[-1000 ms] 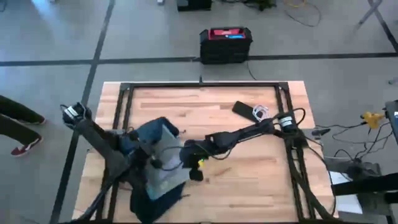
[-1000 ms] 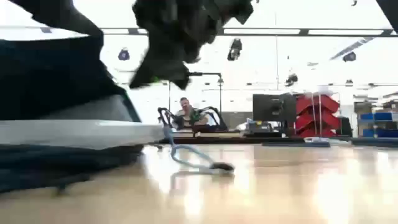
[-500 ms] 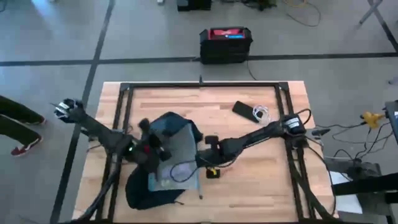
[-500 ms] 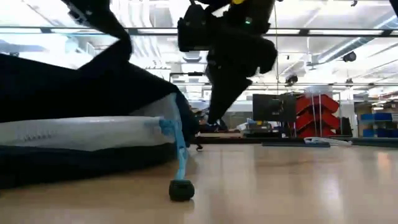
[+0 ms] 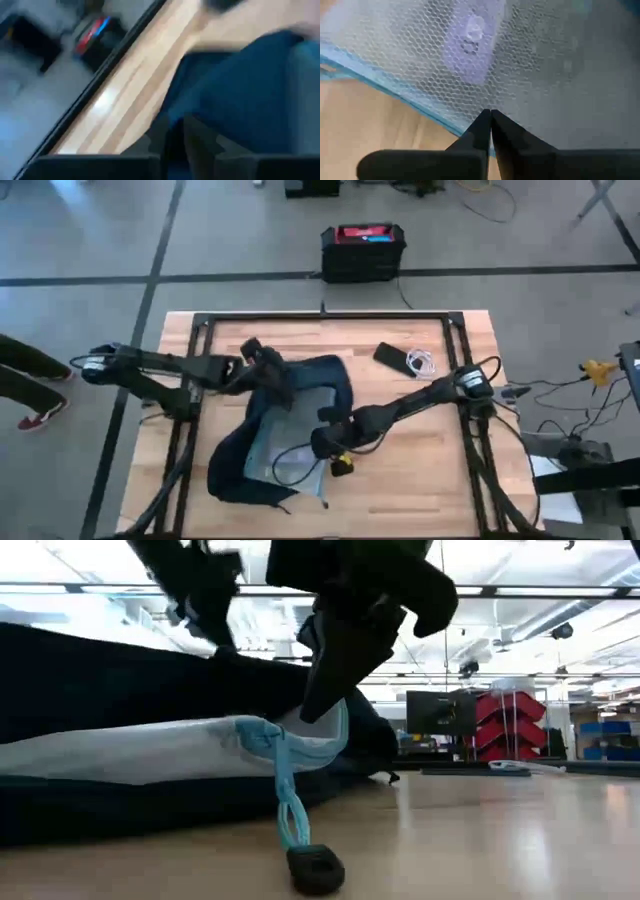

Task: Unpack backpack
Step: Put the white zip bag into the black backpack

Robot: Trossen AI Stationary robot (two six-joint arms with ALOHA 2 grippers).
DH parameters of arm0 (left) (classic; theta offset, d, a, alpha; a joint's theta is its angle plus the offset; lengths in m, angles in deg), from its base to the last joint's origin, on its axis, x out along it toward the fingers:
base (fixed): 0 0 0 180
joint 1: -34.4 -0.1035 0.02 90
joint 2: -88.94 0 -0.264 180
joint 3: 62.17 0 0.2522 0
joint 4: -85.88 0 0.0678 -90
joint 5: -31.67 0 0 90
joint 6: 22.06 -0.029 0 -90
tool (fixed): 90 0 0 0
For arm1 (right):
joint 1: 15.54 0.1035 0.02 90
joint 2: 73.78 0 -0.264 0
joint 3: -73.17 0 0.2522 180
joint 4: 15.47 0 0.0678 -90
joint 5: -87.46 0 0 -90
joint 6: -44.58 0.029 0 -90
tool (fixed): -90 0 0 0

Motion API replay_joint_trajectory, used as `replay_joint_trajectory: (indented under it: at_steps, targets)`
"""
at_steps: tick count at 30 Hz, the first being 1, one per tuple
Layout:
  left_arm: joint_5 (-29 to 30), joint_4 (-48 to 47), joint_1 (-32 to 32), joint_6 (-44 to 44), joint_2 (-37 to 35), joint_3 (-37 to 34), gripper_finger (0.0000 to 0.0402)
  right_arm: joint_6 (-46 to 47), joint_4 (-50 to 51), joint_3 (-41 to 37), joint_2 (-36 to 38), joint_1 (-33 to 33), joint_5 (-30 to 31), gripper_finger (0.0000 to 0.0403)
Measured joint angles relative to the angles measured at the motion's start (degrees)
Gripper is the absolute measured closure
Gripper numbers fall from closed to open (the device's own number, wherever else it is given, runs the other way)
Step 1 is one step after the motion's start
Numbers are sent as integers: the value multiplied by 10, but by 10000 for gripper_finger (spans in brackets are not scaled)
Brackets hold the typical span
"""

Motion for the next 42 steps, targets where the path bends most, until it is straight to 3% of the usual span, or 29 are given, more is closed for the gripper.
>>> replay_joint_trajectory:
  at_steps: [3,7,9,11,14,18,22,25,30,42]
  targets:
    - [-31,-46,3,14,-13,11,303,-69,7,0,0,-2,-24,403]
    - [-170,-89,15,71,-36,56,272,-136,9,-1,0,10,-110,403]
    - [-227,-102,39,129,-46,68,265,-146,0,-5,1,18,-142,403]
    - [-238,-110,89,173,-51,68,265,-152,-16,-9,1,26,-158,403]
    - [-199,-98,184,227,-47,61,274,-155,-64,-17,1,39,-162,403]
    - [-56,-25,303,341,-25,58,290,-160,-119,-25,1,56,-168,403]
    - [109,125,369,394,-5,57,298,-132,-166,-25,1,58,-165,403]
    - [172,254,393,387,12,57,296,-97,-178,-25,1,58,-164,403]
    - [203,391,403,370,46,57,287,-44,-184,-25,1,58,-165,403]
    - [222,540,391,375,104,57,271,-2,-183,-25,1,61,-165,403]
